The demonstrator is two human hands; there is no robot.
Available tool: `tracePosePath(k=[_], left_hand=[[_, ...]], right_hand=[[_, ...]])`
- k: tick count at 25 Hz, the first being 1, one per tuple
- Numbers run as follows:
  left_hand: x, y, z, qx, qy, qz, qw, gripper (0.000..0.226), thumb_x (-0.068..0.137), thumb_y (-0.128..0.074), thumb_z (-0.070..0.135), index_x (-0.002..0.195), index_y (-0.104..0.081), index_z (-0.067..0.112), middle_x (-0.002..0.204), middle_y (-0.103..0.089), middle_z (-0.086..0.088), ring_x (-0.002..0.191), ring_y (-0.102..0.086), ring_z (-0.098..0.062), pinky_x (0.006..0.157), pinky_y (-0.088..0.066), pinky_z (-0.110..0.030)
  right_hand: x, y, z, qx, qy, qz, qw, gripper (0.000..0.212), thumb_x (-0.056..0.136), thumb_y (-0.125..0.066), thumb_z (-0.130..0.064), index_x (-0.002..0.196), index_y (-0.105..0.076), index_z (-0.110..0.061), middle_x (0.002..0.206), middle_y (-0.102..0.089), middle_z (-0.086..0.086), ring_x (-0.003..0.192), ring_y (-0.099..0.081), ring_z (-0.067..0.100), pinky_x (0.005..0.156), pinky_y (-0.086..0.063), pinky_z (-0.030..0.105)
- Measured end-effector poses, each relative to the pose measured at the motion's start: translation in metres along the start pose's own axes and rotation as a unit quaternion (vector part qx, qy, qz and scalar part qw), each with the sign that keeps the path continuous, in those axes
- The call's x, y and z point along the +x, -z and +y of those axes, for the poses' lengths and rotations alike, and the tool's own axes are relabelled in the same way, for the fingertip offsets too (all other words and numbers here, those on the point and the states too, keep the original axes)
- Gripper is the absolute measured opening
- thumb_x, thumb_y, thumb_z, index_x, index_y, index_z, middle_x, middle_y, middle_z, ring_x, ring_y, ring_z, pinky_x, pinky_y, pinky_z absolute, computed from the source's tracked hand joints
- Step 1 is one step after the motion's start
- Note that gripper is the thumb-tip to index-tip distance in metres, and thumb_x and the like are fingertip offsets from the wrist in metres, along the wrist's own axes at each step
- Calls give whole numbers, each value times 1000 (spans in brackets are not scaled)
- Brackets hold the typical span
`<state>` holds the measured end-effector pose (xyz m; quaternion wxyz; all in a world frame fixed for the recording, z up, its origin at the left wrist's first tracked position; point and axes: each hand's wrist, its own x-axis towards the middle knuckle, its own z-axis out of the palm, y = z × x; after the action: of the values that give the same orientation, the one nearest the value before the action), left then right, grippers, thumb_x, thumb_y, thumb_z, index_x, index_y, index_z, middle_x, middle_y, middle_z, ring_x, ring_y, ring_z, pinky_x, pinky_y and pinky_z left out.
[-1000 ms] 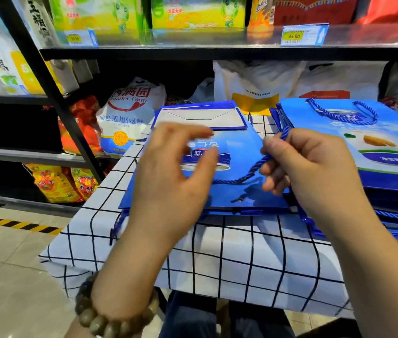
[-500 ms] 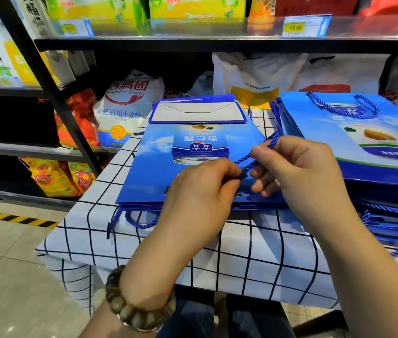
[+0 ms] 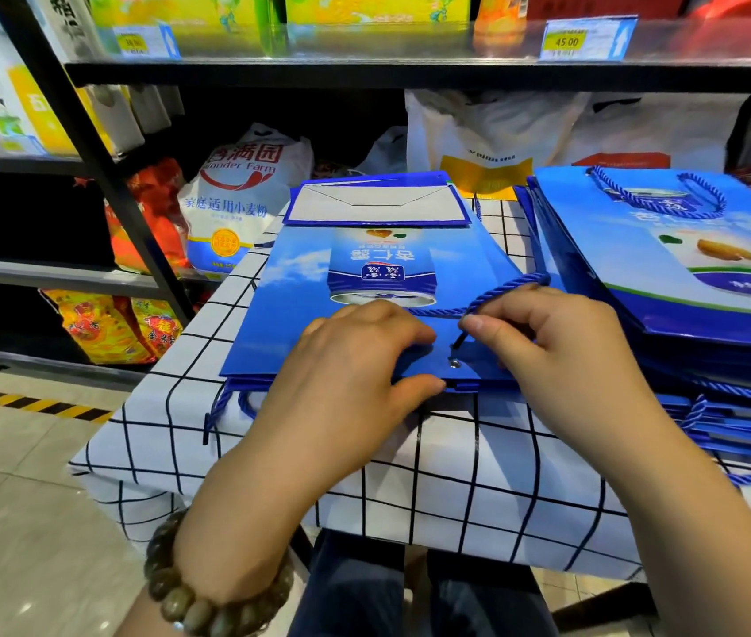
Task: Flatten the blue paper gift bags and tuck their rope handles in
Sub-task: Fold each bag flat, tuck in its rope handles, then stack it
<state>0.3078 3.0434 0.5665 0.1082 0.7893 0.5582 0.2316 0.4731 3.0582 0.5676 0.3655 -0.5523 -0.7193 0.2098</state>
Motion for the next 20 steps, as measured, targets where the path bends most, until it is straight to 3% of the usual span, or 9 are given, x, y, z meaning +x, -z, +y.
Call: tracePosePath(k=[5, 7, 9, 11, 13, 16, 18, 20], left_hand=[[-1, 4, -1, 24, 10, 36, 999, 23, 81, -61, 45, 99, -65, 31, 98, -66, 11, 94, -57, -11, 75, -44, -30], [0, 3, 1, 61, -40, 69, 995, 13, 81, -62, 39, 86, -59, 28, 79, -65, 9, 73, -59, -16, 57, -41, -29], [0, -2, -1, 81, -89, 104, 987, 22, 75, -66, 23, 81, -46, 26, 71, -64, 7, 60, -59, -22, 44, -45, -31], [2, -9, -7, 88, -117, 117, 982, 41, 67, -69, 3, 83, -40, 26, 83, -68, 4, 61, -63, -27, 40, -48, -36], [2, -9, -10, 90, -130, 128, 979, 48, 61, -70, -5, 87, -43, 26, 102, -69, -1, 67, -66, -28, 40, -48, -37], [0, -9, -8, 58, -117, 151, 980, 17, 73, -52, 14, 84, -55, 27, 114, -67, -4, 76, -70, -26, 47, -53, -37], [-7, -12, 0, 33, -77, 162, 983, 23, 75, -44, 29, 75, -66, 23, 111, -68, -5, 79, -70, -24, 55, -56, -37], [-9, -16, 8, 82, -40, 166, 982, 32, 76, -46, 40, 65, -69, 20, 101, -71, -5, 74, -70, -23, 60, -53, -32]], right_hand=[[-3, -2, -5, -101, 7, -22, 995, 17, 88, -56, -27, 84, -69, -15, 80, -59, -1, 79, -54, 17, 72, -40, 29], [-3, -3, -8, -151, -2, -46, 987, 22, 90, -51, -31, 87, -68, -16, 85, -58, 1, 84, -54, 21, 74, -45, 34], [-2, -2, -13, -217, 11, -70, 974, 27, 93, -43, -34, 90, -64, -18, 88, -54, 1, 87, -52, 22, 74, -45, 36], [-1, 3, -15, -235, 41, -113, 965, 30, 94, -35, -32, 89, -60, -17, 89, -51, 0, 92, -50, 22, 78, -44, 37], [0, 7, -15, -221, 66, -160, 960, 29, 94, -33, -28, 96, -60, -19, 97, -53, -1, 99, -49, 21, 85, -41, 38], [3, 7, -9, -249, 86, -164, 951, 25, 93, -39, -24, 108, -59, -21, 104, -54, -1, 104, -49, 20, 87, -41, 37], [2, 4, -8, -243, 85, -143, 956, 23, 93, -42, -24, 106, -60, -19, 103, -56, 0, 104, -50, 21, 84, -42, 36], [1, 3, -9, -217, 92, -128, 964, 22, 92, -44, -25, 102, -62, -17, 99, -57, 0, 101, -52, 22, 80, -43, 37]])
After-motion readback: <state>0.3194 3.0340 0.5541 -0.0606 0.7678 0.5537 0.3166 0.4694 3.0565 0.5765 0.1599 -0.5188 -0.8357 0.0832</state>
